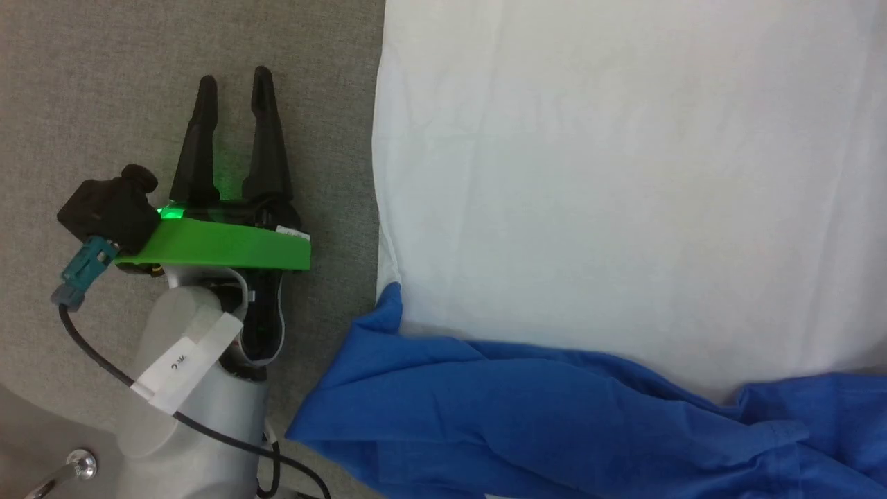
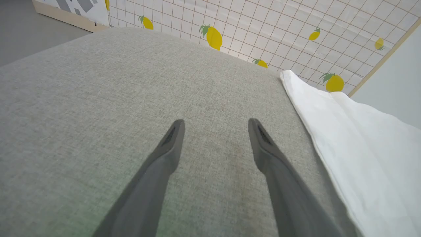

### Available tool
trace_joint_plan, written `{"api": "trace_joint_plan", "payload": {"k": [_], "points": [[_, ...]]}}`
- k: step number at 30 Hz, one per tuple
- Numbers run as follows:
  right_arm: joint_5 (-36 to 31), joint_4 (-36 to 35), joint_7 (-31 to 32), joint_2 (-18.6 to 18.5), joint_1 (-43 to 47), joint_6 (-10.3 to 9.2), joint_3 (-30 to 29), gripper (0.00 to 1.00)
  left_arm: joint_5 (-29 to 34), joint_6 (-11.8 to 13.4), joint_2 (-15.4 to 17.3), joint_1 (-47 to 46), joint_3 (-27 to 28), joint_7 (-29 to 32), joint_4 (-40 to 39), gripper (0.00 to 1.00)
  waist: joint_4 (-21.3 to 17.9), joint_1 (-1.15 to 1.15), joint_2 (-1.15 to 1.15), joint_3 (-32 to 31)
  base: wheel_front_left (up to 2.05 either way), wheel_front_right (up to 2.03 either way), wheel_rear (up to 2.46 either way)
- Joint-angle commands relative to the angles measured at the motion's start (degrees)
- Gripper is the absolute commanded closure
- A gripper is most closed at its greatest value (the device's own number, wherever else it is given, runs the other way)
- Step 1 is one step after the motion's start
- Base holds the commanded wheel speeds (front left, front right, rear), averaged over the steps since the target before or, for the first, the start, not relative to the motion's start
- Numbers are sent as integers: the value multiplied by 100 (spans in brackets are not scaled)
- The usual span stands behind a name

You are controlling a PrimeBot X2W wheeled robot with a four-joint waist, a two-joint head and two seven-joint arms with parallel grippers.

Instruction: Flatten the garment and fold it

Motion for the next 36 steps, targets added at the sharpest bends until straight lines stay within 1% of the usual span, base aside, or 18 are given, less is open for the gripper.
{"api": "trace_joint_plan", "payload": {"k": [1, 3, 9, 11, 13, 15, 19, 23, 26, 30, 32, 36], "points": [[70, 196, 228, 33, 406, -6, 9, 100, 39, -34, -39, -63, 27, -26, 53, 0, -14, -1, 37, -5, 0, 0, 0], [94, 55, 283, 25, 421, -6, -36, 100, 46, -58, -52, -69, 35, -26, 92, 0, -29, -1, 37, -11, 0, 0, 0], [135, -325, -121, 99, 400, -6, -166, 100, 70, -104, -48, -116, 74, -26, 236, 0, -126, -1, 37, -120, 0, 0, 0], [199, -390, -340, 167, 388, -6, -250, 100, 67, -126, -7, -152, 66, -7, 274, 0, -175, -1, 37, -207, 0, 0, 0], [235, -420, -504, 192, 400, -6, -194, 100, 68, -158, 96, -231, 43, 102, 287, 0, -240, -1, 37, -320, 0, 0, 0], [311, -421, -655, 219, 439, -6, -137, 100, -22, -189, 208, -351, 45, 362, 276, 0, -333, -1, 37, -466, 0, 0, 0], [463, -424, -826, 207, 525, -6, 47, 100, -160, -221, 587, -858, 25, 1238, 194, 0, -504, -1, 37, -654, 0, 0, 0], [625, -438, -916, 255, 565, -6, 225, 100, -376, -193, 957, -1679, -73, 2581, 381, 0, -681, -1, 37, -677, 0, 0, 0], [752, -492, -959, 312, 547, -6, 419, 100, -477, -109, 1183, -2385, -162, 3530, 699, 0, -850, -1, 37, -584, 0, 0, 0], [909, -565, -1025, 365, 484, -6, 666, 100, -676, -127, 1321, -3198, -330, 4582, 1171, 0, -1074, -1, 37, -413, 0, 0, 0], [991, -597, -1058, 393, 445, -6, 767, 100, -702, -116, 1377, -3552, -420, 4988, 1413, 0, -1181, -1, 37, -312, 0, 0, 0], [1143, -662, -1113, 397, 371, -6, 1013, 100, -622, 25, 1416, -4054, -579, 5514, 1816, 0, -1369, -1, 37, -125, 0, 0, 0]]}}
